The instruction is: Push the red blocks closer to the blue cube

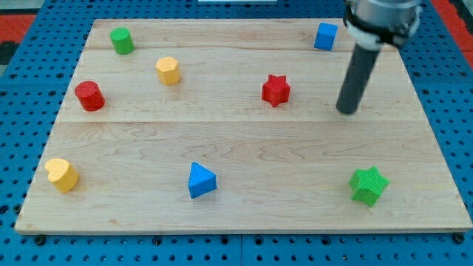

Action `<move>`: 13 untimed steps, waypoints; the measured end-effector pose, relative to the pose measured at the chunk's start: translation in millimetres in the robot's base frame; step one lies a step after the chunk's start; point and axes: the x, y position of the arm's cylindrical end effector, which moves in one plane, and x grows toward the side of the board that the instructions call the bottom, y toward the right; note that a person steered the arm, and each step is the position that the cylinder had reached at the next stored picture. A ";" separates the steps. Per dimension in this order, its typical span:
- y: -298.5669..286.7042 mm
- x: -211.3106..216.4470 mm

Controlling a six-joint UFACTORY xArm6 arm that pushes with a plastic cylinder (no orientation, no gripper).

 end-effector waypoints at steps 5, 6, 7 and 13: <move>-103.7 -88.0; -103.7 -88.2; -101.5 -75.6; -37.2 -128.2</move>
